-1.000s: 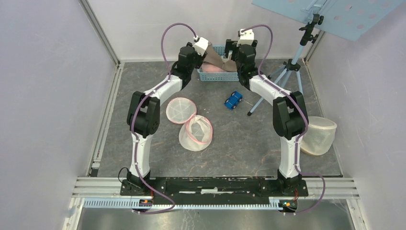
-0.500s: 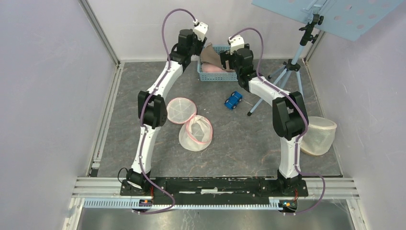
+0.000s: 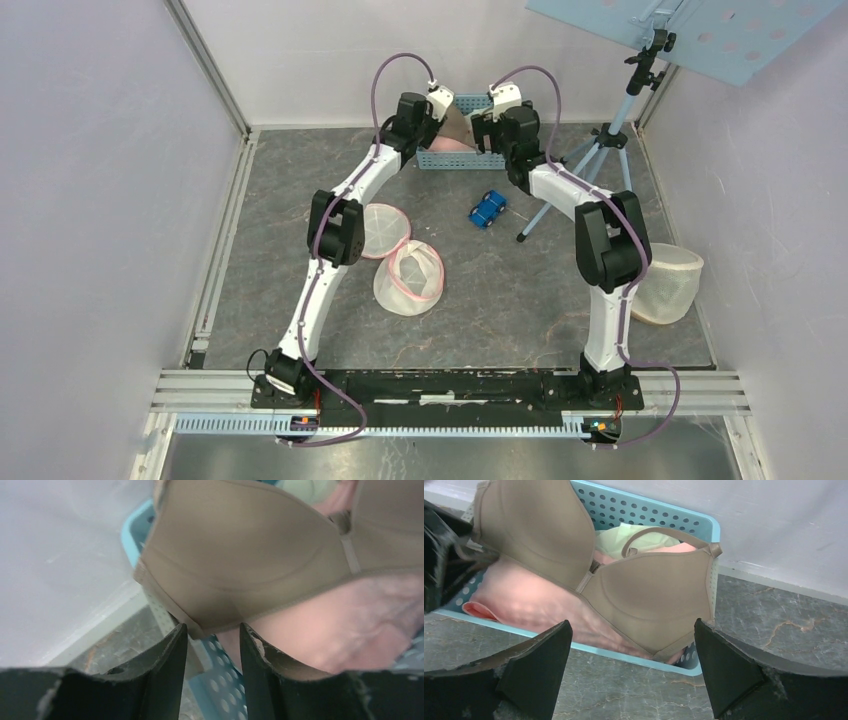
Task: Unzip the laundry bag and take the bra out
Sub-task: Place the bra in the bin.
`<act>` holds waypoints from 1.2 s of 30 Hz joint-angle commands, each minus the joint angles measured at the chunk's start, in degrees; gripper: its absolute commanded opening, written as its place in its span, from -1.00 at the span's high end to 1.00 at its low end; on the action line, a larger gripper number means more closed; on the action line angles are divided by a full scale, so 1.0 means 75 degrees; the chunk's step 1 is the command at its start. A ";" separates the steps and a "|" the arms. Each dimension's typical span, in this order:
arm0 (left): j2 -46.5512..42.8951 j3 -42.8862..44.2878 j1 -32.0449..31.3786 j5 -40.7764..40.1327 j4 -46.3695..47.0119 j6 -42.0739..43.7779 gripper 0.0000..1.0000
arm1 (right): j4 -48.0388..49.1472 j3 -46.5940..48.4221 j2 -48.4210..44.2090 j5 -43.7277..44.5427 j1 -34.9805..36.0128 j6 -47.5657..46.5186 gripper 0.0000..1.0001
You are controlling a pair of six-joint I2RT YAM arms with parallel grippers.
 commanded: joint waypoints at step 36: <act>-0.7700 -0.8737 0.4091 0.4491 -0.2731 -0.2838 -0.42 | -0.3821 -0.2180 -0.3093 -0.7309 0.0456 -0.0822 -0.92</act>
